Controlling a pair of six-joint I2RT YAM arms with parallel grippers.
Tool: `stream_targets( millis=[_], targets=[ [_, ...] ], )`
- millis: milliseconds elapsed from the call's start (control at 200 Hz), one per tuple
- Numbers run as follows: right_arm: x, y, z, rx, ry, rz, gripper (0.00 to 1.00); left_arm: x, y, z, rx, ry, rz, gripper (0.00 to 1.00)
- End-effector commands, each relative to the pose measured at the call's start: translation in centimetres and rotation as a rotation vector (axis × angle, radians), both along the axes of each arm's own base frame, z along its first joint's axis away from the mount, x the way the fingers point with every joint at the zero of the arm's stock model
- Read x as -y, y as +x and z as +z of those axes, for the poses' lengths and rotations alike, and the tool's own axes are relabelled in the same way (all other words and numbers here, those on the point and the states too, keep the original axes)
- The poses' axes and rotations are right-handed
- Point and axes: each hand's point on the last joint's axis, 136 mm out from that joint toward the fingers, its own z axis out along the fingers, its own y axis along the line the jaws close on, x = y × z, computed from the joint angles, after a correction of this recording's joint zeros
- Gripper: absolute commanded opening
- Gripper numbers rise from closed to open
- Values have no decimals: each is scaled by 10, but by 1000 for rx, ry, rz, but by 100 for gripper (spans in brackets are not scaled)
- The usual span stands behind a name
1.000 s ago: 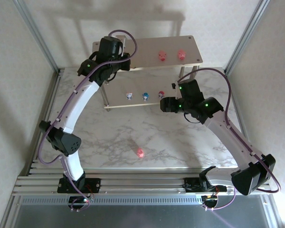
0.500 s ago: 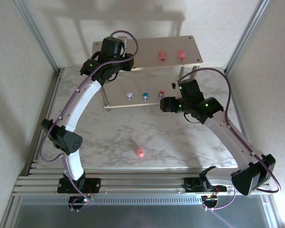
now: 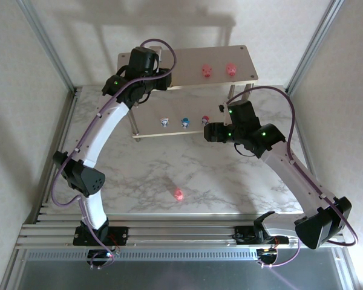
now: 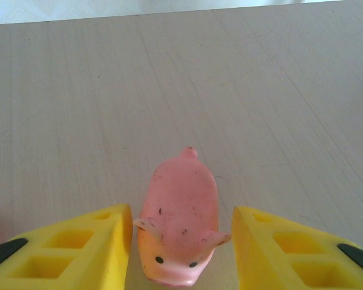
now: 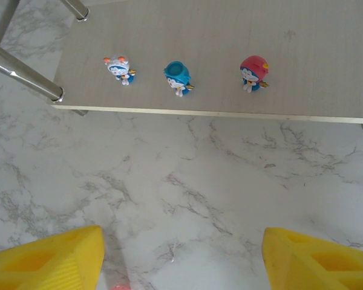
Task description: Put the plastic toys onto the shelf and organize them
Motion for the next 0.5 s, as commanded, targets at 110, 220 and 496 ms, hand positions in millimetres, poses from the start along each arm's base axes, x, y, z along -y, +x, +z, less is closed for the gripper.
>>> stream_targets(
  millis=[110, 220, 496],
  targets=[
    [2, 0, 11, 34, 20, 2, 70, -3, -8, 21, 32, -34, 8, 47],
    [1, -1, 12, 35, 25, 7, 70, 1, -12, 22, 29, -39, -3, 48],
    [3, -6, 14, 41, 30, 9, 70, 9, -19, 21, 23, -34, -7, 49]
  ],
)
